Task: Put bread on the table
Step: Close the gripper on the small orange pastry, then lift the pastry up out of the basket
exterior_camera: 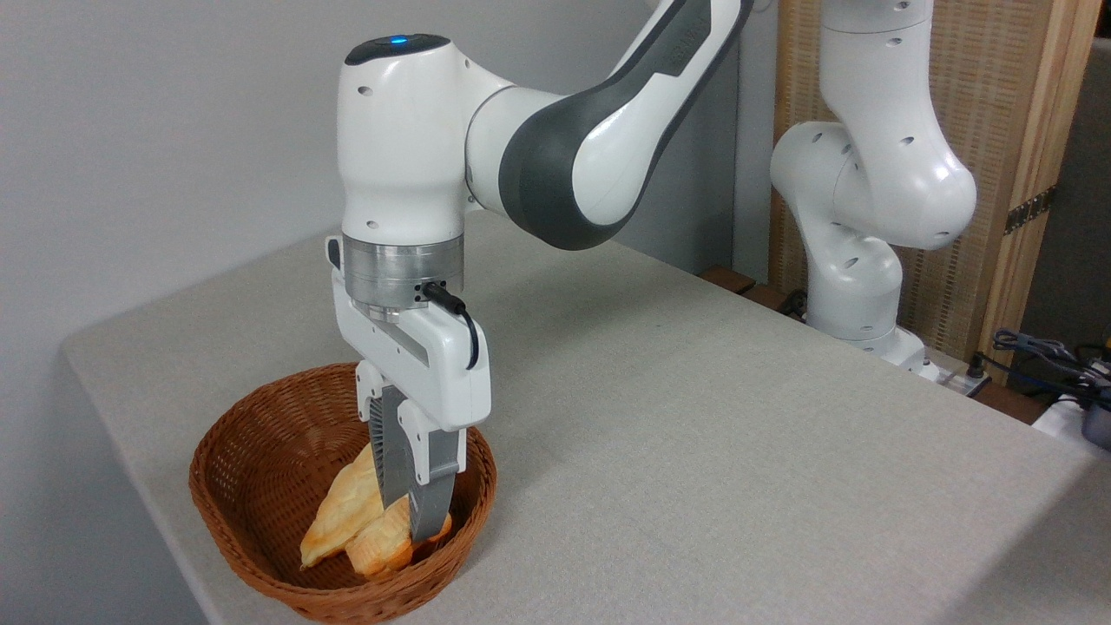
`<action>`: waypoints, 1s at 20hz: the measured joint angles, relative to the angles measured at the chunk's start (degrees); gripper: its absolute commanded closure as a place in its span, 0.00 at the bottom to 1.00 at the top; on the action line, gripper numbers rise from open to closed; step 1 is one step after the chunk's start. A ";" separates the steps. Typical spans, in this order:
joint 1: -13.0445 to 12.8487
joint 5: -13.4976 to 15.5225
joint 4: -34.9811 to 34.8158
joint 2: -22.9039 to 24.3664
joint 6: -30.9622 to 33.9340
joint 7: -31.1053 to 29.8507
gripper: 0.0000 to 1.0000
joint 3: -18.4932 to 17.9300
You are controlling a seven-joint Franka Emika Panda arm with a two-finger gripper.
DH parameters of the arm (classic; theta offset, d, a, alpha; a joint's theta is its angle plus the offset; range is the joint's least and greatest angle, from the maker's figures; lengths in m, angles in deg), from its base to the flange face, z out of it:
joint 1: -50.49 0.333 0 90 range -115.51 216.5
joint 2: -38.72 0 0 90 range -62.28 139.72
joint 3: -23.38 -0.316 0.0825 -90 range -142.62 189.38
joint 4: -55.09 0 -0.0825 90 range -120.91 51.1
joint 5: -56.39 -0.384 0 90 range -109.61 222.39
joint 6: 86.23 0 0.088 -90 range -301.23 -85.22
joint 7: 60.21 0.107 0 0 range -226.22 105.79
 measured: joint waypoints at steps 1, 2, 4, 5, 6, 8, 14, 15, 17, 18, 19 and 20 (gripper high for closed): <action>0.00 0.00 0.00 0.00 0.00 0.00 0.72 0.00; 0.00 0.00 0.00 -0.01 0.00 0.00 0.72 0.00; 0.00 0.00 0.00 -0.01 0.00 0.01 0.72 0.00; 0.00 0.00 0.00 -0.01 0.00 0.01 0.72 0.01; 0.00 0.00 0.00 -0.01 0.00 0.01 0.72 0.02; -0.01 0.00 0.00 -0.01 0.00 0.01 0.72 0.03; -0.01 0.00 0.02 0.00 0.00 0.01 0.72 0.05; -0.01 0.00 0.03 0.00 0.00 0.01 0.72 0.05; -0.01 0.00 0.16 0.04 0.00 0.00 0.72 0.04; 0.00 0.00 0.29 0.14 0.00 -0.05 0.71 0.04; 0.01 0.00 0.41 0.37 0.00 -0.08 0.71 0.04; 0.01 0.00 0.47 0.69 0.12 -0.10 0.71 0.04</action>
